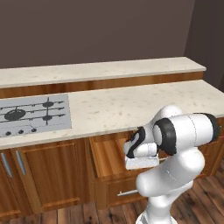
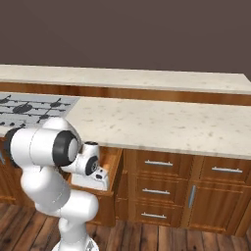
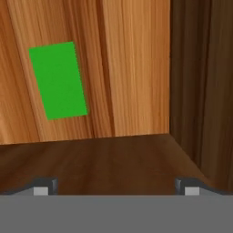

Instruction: Restock the sink supplies by placing the sponge and soap dispenser on the counter and next to the sink. Make sure the soap dispenser is upright.

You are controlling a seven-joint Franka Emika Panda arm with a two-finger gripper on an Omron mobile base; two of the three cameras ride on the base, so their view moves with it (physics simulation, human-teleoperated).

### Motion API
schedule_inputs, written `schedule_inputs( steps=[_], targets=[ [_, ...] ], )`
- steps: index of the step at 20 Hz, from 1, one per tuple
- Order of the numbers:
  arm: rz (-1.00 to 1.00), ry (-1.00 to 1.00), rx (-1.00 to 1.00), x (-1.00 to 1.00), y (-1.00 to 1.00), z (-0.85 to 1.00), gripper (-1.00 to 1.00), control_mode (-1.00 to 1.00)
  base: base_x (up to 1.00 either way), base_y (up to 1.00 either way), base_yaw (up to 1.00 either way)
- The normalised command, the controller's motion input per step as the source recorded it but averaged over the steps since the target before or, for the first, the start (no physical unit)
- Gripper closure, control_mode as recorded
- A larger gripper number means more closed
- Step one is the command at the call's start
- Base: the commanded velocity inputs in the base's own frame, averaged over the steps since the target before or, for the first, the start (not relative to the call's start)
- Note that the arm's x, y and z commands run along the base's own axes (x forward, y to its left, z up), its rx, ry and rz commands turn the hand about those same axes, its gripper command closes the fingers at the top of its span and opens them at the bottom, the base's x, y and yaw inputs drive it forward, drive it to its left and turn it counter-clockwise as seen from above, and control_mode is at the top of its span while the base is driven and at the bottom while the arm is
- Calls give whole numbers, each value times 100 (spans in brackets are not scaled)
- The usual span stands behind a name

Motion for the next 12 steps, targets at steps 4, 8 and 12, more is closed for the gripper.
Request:
schedule_inputs(
  steps=[4,8,12],
  targets=[
    [0,1,0,-98,-29,25,-100,-100,0,0,0],
    [0,2,0,-6,-4,33,-100,-100,0,0,0],
    [0,0,0,64,22,4,-100,-100,0,0,0]
  ],
)
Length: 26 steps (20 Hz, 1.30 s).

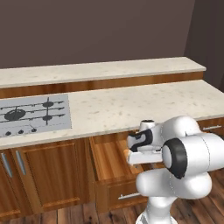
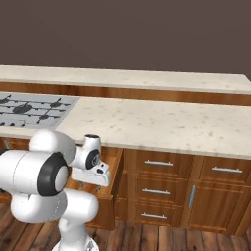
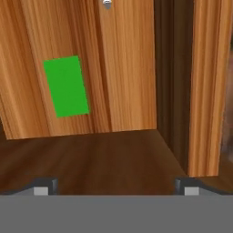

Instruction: Restock the sink supplies by placing the sponge and soap dispenser on the counter and next to the sink. Make sure the soap dispenser is upright.

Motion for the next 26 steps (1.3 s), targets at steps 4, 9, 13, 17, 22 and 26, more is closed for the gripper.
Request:
schedule_inputs(
  steps=[4,9,13,17,22,26],
  targets=[
    [0,-5,0,66,25,0,-100,-100,0,0,0],
    [0,-4,-5,54,16,0,-100,-100,0,0,0],
    [0,-2,-19,29,3,-1,-100,-100,0,0,0],
    [-2,-7,-22,12,0,-25,-100,-100,0,0,0],
    [-1,-7,-13,27,0,-18,-100,-100,0,0,0],
    [0,-13,-7,26,0,-3,-100,-100,0,0,0]
  ],
)
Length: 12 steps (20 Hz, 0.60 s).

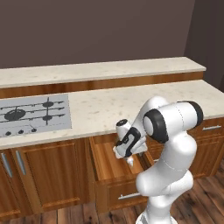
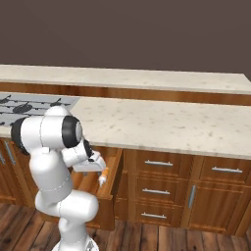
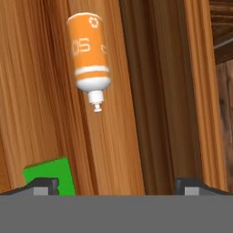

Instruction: Restock the sink supplies by placing the sponge and soap dispenser on the counter and next to the sink. Make sure the soap dispenser is upright.

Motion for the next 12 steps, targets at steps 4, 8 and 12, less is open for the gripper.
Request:
schedule_inputs(
  steps=[4,8,12],
  targets=[
    [0,-8,-4,19,0,-3,-100,-100,0,0,0],
    [0,-3,-1,23,0,-28,-100,-100,0,0,0],
    [3,-2,0,32,0,-38,-100,-100,0,0,0]
  ],
)
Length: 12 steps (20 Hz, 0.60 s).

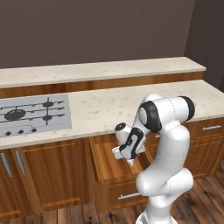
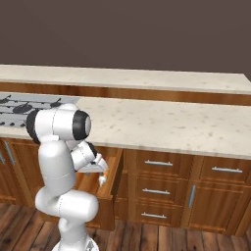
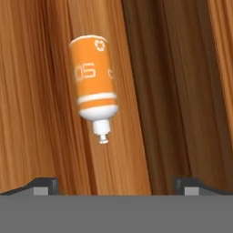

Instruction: Restock the sink supplies by placing the sponge and soap dispenser on the counter and next to the sink. Make sure the soap dispenser is upright.

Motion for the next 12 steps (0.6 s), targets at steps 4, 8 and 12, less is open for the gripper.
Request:
schedule_inputs(
  steps=[4,8,12],
  targets=[
    [10,0,0,39,0,-35,-100,-100,0,0,0],
    [21,0,0,38,0,-35,-100,-100,0,0,0],
    [22,0,0,35,0,-33,-100,-100,0,0,0]
  ],
)
